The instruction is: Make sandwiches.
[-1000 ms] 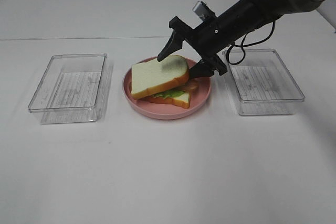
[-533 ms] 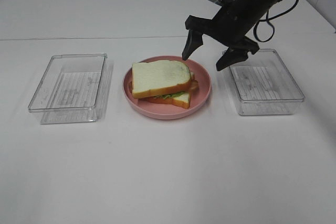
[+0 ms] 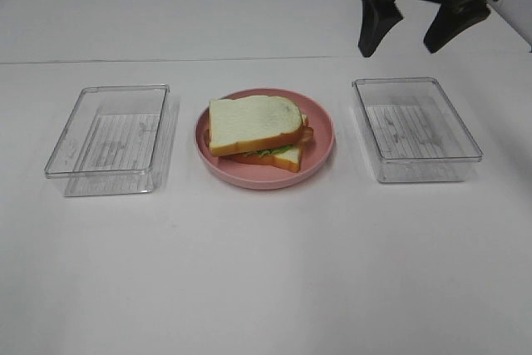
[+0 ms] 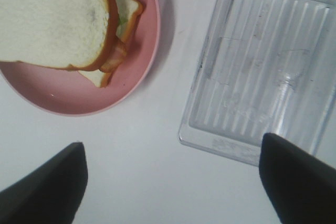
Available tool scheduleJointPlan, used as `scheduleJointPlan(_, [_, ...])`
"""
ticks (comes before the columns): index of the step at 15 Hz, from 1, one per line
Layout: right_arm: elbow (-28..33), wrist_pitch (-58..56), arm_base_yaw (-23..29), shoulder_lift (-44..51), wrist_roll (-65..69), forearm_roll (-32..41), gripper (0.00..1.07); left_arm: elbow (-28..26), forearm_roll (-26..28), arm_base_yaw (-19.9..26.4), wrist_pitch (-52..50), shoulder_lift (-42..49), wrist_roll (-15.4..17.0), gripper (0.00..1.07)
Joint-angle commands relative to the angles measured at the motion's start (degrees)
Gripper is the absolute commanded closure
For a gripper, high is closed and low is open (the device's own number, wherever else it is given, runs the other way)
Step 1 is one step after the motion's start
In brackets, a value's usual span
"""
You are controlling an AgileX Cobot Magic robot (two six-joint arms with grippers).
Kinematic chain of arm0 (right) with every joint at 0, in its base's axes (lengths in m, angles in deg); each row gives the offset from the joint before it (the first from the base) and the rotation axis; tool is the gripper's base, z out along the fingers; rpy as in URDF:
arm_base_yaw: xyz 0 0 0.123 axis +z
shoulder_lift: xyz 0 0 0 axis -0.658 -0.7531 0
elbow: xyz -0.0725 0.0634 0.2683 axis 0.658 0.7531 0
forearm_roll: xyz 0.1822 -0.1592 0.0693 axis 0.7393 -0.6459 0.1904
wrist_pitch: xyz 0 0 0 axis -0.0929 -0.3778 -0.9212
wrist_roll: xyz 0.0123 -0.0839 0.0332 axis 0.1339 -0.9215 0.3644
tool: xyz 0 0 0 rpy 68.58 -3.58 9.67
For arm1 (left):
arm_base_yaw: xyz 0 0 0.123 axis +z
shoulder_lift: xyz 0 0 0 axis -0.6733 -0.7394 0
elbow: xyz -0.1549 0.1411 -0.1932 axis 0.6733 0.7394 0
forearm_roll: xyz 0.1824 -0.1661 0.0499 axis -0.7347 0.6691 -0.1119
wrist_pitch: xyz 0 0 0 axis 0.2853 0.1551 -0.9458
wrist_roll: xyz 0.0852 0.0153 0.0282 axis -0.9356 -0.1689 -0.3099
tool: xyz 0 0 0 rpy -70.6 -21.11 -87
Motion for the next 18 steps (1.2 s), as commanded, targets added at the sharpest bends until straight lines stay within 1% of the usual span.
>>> scheduleJointPlan(1, [1.6,-2.69,-0.11,6.65,0.46,-1.43,0.24,0.06,0.29,0.23,-0.52,1.2,0.0,0.18])
scheduleJointPlan(2, [3.9,-2.52,-0.11,10.49,0.46,-1.43,0.24,0.06,0.29,0.23,-0.52,1.2,-0.06,0.18])
scheduleJointPlan(4, [10.89,-1.55,-0.11,18.91,0.46,-1.95,0.24,0.06,0.34,0.23,-0.52,1.2,-0.06,0.18])
scheduleJointPlan(5, [19.48,0.17,-0.11,27.33,0.46,-2.29,0.24,0.06,0.34,0.23,-0.52,1.2,-0.06,0.18])
scheduleJointPlan(8, [35.92,0.92,-0.11,42.91,0.46,-2.29,0.24,0.06,0.52,0.23,-0.52,1.2,-0.06,0.18])
scheduleJointPlan(9, [40.22,0.86,-0.11,46.87,0.46,-2.29,0.24,0.06,0.52,0.23,-0.52,1.2,-0.06,0.18])
scheduleJointPlan(11, [49.9,0.86,-0.11,58.9,0.46,-2.29,0.24,0.06,0.52,0.23,-0.52,1.2,-0.06,0.18])
scheduleJointPlan(12, [52.2,0.86,-0.11,62.05,0.29,-2.29,0.24,0.06,0.52,0.23,-0.52,1.2,-0.06,0.18])
scheduleJointPlan(15, [61.88,1.09,-0.11,79.35,-3.21,-2.29,0.24,0.06,0.52,0.23,-0.52,1.2,-0.06,0.18])
scheduleJointPlan(16, [64.74,2.46,-0.11,86.92,-3.61,-2.29,0.24,0.06,0.52,0.23,-0.52,1.2,-0.06,0.18])
scheduleJointPlan(18, [67.32,4.53,-0.11,95.17,-3.61,-2.92,0.24,0.06,0.52,0.23,-0.52,1.2,-0.06,0.18])
